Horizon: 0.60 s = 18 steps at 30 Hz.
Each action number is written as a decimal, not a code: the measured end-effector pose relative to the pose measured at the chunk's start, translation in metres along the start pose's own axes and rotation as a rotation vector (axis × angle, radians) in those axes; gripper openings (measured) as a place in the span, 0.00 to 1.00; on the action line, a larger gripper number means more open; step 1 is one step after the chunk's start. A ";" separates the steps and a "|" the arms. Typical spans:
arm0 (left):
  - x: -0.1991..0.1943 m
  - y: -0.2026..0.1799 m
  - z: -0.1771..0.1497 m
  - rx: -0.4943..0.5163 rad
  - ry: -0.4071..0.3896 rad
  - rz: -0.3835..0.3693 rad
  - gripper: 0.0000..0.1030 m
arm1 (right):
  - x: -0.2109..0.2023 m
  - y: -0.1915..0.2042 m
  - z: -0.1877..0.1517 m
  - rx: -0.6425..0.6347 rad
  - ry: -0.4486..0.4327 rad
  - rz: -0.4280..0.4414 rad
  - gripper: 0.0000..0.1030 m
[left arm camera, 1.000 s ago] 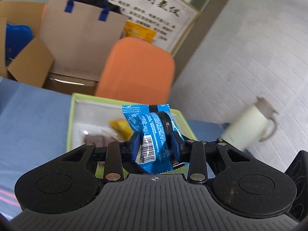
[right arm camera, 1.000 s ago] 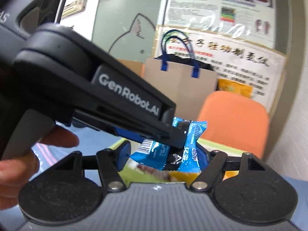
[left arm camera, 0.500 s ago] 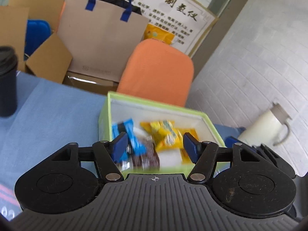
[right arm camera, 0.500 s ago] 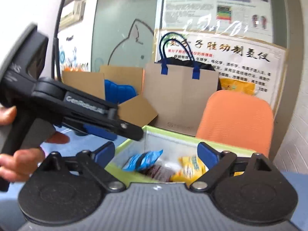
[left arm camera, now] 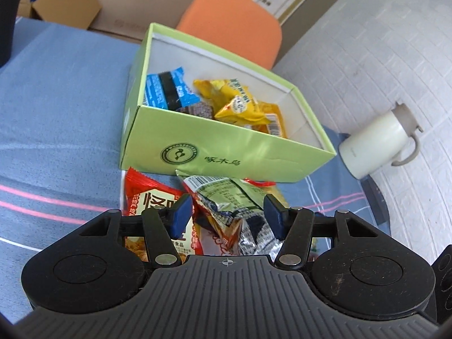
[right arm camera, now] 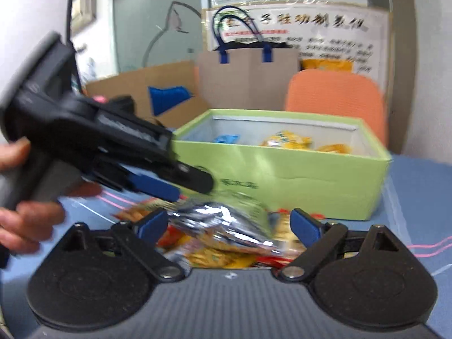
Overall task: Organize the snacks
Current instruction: 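Lower the left gripper onto the silver foil snack bag and close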
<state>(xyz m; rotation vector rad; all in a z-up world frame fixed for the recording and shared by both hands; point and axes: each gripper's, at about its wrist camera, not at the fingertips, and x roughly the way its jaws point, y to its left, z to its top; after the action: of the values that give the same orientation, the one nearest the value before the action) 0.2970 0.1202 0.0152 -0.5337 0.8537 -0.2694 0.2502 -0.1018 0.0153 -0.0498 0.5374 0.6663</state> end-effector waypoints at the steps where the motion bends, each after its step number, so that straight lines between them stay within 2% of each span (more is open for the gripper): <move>1: 0.003 0.002 0.002 -0.003 0.007 -0.004 0.37 | 0.007 -0.001 0.000 -0.002 0.011 0.003 0.89; 3: 0.010 0.003 0.003 -0.014 0.018 -0.007 0.37 | 0.019 -0.003 -0.002 -0.003 0.036 0.011 0.89; 6: 0.016 0.004 0.003 -0.010 0.011 -0.004 0.37 | 0.033 -0.009 -0.005 0.082 0.067 0.092 0.90; 8: 0.019 0.002 0.001 -0.012 0.021 -0.013 0.30 | 0.032 -0.002 -0.005 0.074 0.056 0.088 0.90; 11: 0.011 -0.007 -0.005 -0.013 0.006 -0.028 0.24 | 0.013 0.007 -0.007 0.060 0.024 0.073 0.90; 18: -0.030 -0.039 -0.042 0.018 -0.041 -0.055 0.23 | -0.057 0.031 -0.022 0.041 -0.042 0.032 0.91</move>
<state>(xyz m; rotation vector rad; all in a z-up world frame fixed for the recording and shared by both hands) 0.2451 0.0861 0.0329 -0.5451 0.7974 -0.3152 0.1840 -0.1145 0.0279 0.0117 0.5119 0.6861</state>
